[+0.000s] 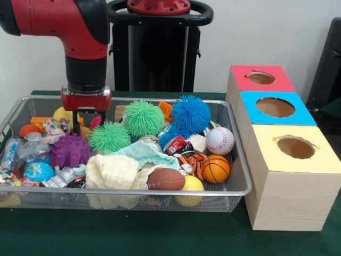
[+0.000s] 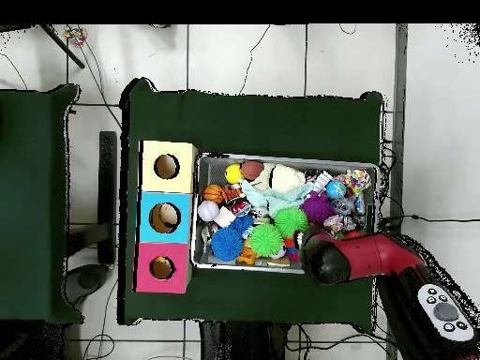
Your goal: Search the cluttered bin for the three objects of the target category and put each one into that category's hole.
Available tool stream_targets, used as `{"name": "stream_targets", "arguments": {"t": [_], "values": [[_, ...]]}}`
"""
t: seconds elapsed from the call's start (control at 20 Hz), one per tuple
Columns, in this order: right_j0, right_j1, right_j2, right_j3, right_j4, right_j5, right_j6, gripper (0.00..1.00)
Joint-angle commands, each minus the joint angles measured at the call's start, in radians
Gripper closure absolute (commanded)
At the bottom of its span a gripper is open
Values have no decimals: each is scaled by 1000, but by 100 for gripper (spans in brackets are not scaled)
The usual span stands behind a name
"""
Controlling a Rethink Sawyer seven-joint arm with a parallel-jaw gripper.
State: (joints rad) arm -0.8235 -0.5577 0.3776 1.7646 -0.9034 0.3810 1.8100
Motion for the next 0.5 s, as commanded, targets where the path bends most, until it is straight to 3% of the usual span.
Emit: {"name": "stream_targets", "arguments": {"t": [0.05, 0.5], "values": [[22, 57, -4, -94, -87, -60, -37, 0], [55, 79, -43, -130, -100, 3, -37, 0]]}}
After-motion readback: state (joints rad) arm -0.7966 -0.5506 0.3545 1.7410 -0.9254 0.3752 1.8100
